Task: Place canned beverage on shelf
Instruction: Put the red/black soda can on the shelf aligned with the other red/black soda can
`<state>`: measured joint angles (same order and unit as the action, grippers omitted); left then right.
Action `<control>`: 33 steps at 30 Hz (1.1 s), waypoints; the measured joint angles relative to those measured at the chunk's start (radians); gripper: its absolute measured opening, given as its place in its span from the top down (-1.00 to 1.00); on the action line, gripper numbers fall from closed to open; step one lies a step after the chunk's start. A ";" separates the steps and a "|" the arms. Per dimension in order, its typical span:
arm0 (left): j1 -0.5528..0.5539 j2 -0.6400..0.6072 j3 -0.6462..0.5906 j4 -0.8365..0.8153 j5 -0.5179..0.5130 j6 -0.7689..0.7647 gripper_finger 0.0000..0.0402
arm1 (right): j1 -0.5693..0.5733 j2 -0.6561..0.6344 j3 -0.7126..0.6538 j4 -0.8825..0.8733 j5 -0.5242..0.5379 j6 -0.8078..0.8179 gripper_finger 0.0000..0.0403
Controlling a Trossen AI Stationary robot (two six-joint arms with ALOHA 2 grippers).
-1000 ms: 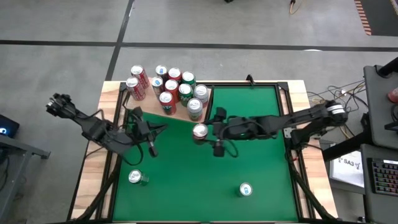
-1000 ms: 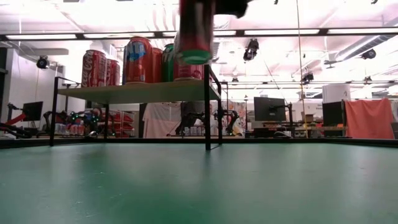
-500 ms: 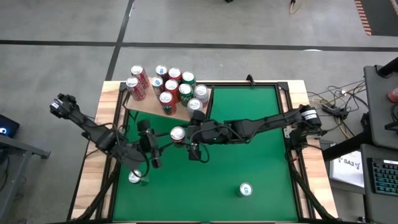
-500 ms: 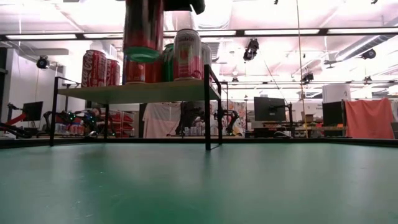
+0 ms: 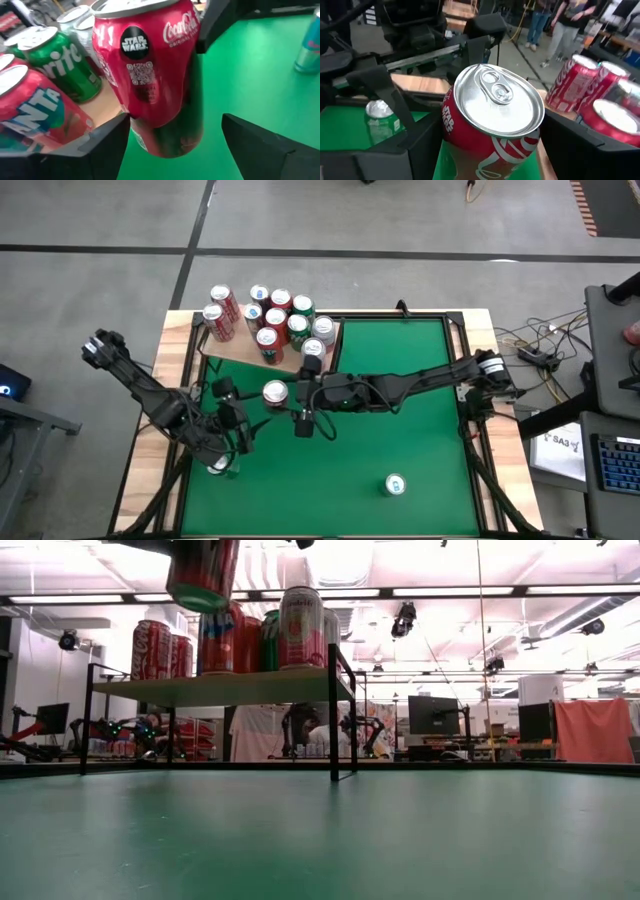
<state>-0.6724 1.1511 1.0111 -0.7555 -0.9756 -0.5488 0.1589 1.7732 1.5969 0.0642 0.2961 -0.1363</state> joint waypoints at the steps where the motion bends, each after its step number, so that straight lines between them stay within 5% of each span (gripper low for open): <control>1: 0.001 0.004 0.000 0.001 -0.013 -0.006 -0.49 | 0.000 0.006 0.000 0.016 0.002 -0.012 -0.39; 25: 0.001 0.067 0.003 0.030 -0.184 -0.093 -0.50 | 0.000 0.040 -0.004 0.203 -0.008 -0.093 -0.38; 33: 0.002 0.063 0.003 0.031 -0.171 -0.088 -0.55 | 0.000 0.040 -0.004 0.202 -0.006 -0.094 -0.38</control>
<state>-0.6708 1.2137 1.0145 -0.7246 -1.1470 -0.6371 0.1590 1.8133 1.5930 0.2661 0.2900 -0.2305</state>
